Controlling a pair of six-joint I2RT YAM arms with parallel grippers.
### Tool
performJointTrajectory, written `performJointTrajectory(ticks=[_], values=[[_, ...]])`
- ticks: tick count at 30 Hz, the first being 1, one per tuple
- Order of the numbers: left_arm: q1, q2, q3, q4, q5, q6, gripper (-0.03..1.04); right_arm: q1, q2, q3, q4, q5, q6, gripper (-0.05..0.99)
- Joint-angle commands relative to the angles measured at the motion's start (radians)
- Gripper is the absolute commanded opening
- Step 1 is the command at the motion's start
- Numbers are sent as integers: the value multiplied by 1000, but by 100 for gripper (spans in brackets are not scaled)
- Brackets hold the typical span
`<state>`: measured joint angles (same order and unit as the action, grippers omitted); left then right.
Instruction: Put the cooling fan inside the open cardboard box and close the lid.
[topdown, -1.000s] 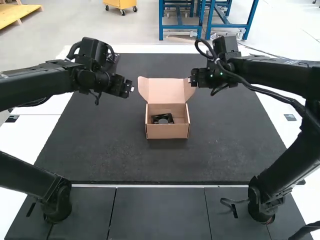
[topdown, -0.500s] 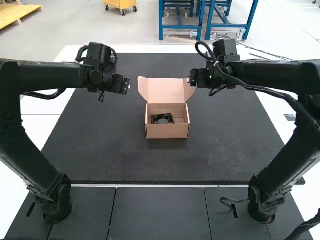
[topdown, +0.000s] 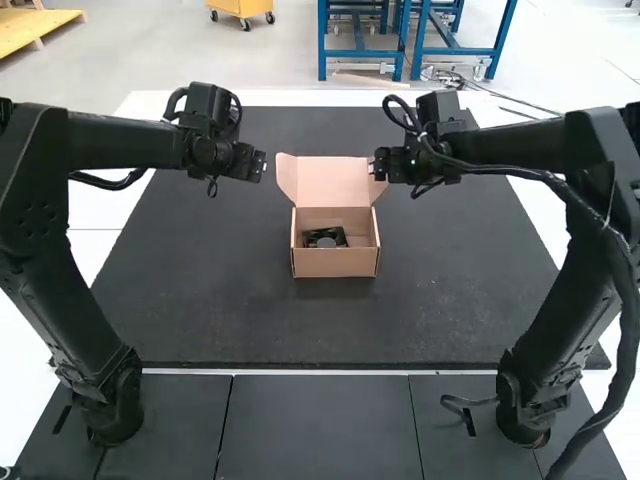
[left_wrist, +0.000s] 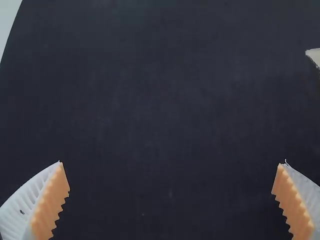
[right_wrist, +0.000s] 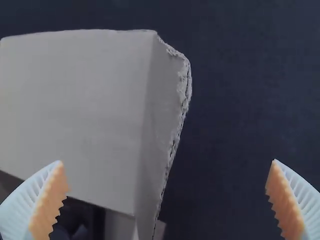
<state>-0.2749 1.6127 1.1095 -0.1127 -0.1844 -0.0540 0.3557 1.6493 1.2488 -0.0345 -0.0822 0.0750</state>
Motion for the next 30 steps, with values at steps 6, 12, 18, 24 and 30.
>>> performJointTrajectory(ticks=[6,12,18,24,30], values=[[0,49,66,24,-10,-4,96,-17,37,80,5,-13,11,90],[-3,87,90,34,-10,-3,96,-18,47,98,-4,-13,12,88],[-12,107,118,39,-6,-1,96,-18,50,103,-5,-13,12,70],[-43,113,128,41,-1,-1,96,-20,49,107,-15,-14,20,56],[-66,113,130,41,-1,-1,96,-35,49,110,-19,-34,23,42]])
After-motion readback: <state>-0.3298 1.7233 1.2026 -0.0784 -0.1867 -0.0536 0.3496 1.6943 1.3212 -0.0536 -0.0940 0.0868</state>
